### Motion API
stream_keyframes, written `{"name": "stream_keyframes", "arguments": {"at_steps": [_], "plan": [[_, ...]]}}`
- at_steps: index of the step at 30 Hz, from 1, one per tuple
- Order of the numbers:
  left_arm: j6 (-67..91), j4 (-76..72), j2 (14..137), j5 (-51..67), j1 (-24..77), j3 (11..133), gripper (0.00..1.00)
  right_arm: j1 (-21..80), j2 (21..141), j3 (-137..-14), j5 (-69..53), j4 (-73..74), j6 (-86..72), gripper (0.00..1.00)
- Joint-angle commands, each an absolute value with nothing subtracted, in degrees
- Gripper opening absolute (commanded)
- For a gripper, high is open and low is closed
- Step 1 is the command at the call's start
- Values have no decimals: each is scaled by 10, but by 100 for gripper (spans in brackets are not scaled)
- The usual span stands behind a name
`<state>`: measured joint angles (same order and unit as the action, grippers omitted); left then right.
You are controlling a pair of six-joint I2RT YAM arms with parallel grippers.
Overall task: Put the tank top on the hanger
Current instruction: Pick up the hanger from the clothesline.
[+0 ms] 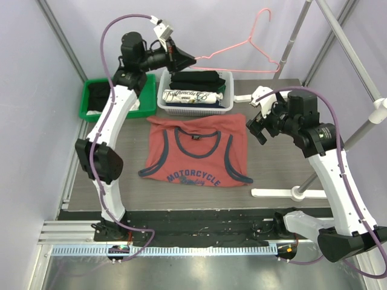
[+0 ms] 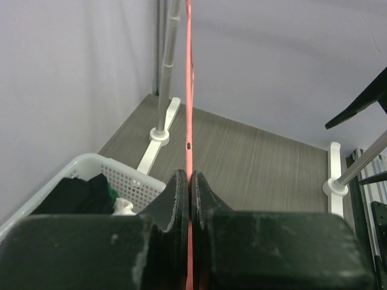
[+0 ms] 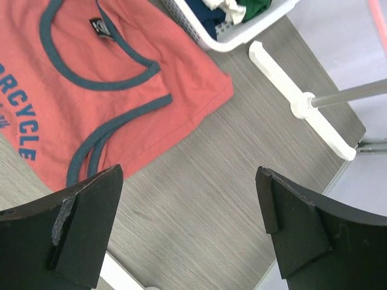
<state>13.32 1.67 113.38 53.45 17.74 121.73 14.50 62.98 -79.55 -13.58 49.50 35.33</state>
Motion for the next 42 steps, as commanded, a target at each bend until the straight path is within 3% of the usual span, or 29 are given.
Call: {"name": "stream_keyframes", "arguments": {"at_steps": [1, 11, 17, 28, 34, 42], "plan": [[61, 101, 1042, 543, 163, 1181, 0, 145, 633, -851, -163, 490, 332, 100], [-37, 257, 920, 578, 132, 1063, 0, 146, 655, -913, -170, 457, 325, 100], [-46, 279, 856, 637, 94, 985, 0, 145, 673, -935, -240, 435, 311, 100], [-3, 214, 789, 728, 43, 890, 0, 124, 709, -909, -409, 303, 125, 97], [53, 149, 782, 720, 42, 857, 0, 124, 735, -895, -382, 189, -20, 90], [99, 91, 787, 694, 41, 842, 0, 139, 758, -869, -327, 121, -92, 82]]}}
